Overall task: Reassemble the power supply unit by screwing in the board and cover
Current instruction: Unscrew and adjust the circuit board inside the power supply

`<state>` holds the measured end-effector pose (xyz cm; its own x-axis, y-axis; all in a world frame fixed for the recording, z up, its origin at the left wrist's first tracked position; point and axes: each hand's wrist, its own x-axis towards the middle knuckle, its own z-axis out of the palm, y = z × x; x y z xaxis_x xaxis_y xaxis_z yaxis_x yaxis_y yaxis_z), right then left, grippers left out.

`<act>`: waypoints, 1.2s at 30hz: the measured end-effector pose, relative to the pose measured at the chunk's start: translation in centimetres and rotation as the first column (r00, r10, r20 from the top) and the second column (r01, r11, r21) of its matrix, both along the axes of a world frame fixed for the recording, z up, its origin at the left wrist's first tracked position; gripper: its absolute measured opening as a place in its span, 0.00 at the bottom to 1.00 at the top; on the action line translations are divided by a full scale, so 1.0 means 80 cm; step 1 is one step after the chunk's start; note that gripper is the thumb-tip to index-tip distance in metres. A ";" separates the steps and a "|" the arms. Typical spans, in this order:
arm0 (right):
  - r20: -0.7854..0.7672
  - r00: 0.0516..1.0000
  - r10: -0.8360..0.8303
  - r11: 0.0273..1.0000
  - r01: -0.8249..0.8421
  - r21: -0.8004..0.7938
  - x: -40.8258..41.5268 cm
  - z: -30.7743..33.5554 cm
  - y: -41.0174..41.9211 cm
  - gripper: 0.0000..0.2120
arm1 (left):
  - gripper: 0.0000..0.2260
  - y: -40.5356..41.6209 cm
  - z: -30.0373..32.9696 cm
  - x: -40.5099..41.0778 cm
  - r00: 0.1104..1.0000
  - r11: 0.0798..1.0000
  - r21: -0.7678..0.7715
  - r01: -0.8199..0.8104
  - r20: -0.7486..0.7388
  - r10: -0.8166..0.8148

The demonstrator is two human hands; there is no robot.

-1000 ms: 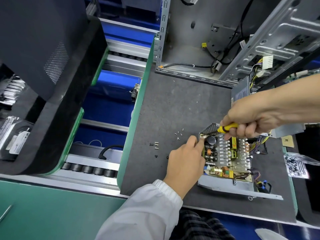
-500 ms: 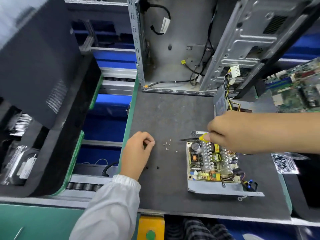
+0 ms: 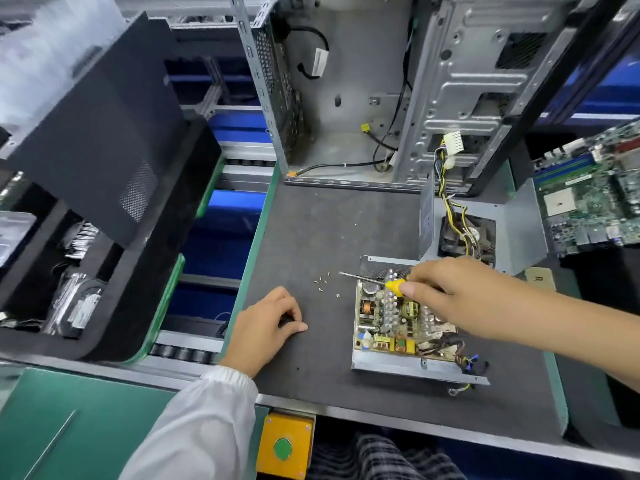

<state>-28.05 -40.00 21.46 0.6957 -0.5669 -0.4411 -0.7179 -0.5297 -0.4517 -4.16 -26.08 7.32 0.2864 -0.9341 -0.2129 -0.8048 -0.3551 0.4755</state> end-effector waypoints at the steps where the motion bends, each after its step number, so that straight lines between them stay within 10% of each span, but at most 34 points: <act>1: 0.025 1.000 -0.010 1.000 0.010 0.002 -0.008 0.003 -0.004 0.17 | 0.10 -0.003 0.005 -0.004 1.000 1.000 -0.016 -0.020 -0.020 0.020; 5: 0.179 0.977 -0.112 0.994 0.107 0.037 -0.055 0.017 -0.016 0.19 | 0.07 -0.035 0.054 -0.046 0.796 0.883 -0.240 -0.403 -0.569 0.208; 8: 0.311 0.905 -0.288 0.955 0.247 0.166 -0.098 0.022 -0.014 0.18 | 0.05 -0.067 0.096 -0.103 0.200 0.817 -0.010 -0.577 -0.971 0.130; 12: 0.422 0.807 -0.414 0.909 0.336 0.248 -0.139 0.012 0.003 0.16 | 0.13 -0.099 0.120 -0.171 -0.260 0.818 0.281 -0.501 -0.951 0.167; 20: 0.435 0.864 -0.253 0.956 0.291 -0.024 -0.184 0.004 0.014 0.16 | 0.07 -0.132 0.132 -0.238 -0.663 0.744 0.585 -0.323 -0.701 0.263; 36: 0.337 0.925 -0.176 0.954 0.245 -0.174 -0.205 0.009 0.012 0.17 | 0.08 -0.135 0.117 -0.257 -0.515 0.817 0.418 -0.397 -0.839 0.179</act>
<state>-44.45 -39.07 22.20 0.6328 -0.7707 -0.0749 -0.6625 -0.4887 -0.5677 -24.75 -36.87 16.66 0.0619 -0.8288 -0.5561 0.9166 -0.1732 0.3602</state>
